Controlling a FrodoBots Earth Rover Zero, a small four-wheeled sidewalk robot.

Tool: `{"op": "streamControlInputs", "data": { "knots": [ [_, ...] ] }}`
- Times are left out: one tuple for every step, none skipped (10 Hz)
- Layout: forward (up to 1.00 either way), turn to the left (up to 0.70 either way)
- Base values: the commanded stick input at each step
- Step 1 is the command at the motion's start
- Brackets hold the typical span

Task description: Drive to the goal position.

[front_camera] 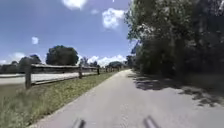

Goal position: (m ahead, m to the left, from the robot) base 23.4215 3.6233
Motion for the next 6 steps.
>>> {"op": "streamControlInputs", "data": {
  "knots": [
    [0.50,0.00],
    [0.50,0.00],
    [0.50,0.00],
    [0.50,0.00],
    [0.50,0.00],
    [0.50,0.00]
  ]
}}
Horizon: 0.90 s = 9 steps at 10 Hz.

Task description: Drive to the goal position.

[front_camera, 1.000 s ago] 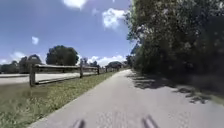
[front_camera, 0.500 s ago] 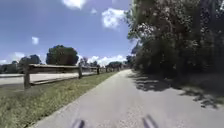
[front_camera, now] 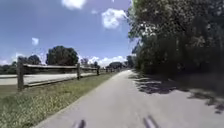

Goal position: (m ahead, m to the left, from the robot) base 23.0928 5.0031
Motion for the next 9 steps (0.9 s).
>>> {"op": "streamControlInputs", "data": {
  "knots": [
    [0.50,-0.15],
    [0.50,-0.50],
    [0.50,-0.50],
    [0.50,-0.38],
    [0.50,0.00],
    [0.50,0.00],
    [0.50,0.00],
    [0.50,0.00],
    [0.50,0.00]
  ]
}}
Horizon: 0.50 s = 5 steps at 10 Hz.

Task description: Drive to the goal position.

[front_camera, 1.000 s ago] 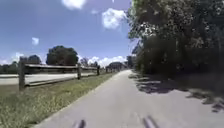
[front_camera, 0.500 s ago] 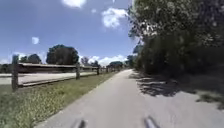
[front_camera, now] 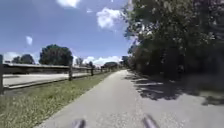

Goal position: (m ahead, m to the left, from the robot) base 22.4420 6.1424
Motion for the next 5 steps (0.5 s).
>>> {"op": "streamControlInputs", "data": {
  "knots": [
    [0.50,0.00],
    [0.50,0.00],
    [0.50,0.00],
    [0.50,0.00],
    [0.50,0.00]
  ]
}}
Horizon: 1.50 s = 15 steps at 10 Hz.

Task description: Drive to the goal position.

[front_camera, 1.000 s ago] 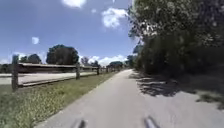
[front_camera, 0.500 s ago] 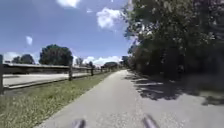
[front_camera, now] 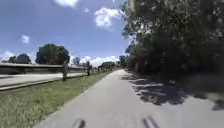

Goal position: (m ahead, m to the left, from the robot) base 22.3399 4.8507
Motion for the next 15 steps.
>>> {"op": "streamControlInputs", "data": {
  "knots": [
    [0.50,0.00],
    [0.50,0.00],
    [0.50,0.00],
    [0.50,0.00],
    [0.50,-0.23],
    [0.50,-0.50],
    [0.50,-0.50],
    [0.50,0.00],
    [0.50,0.00],
    [0.50,0.00],
    [0.50,0.00],
    [0.50,0.00],
    [0.50,0.00],
    [0.50,0.00],
    [0.50,0.00]
  ]
}}
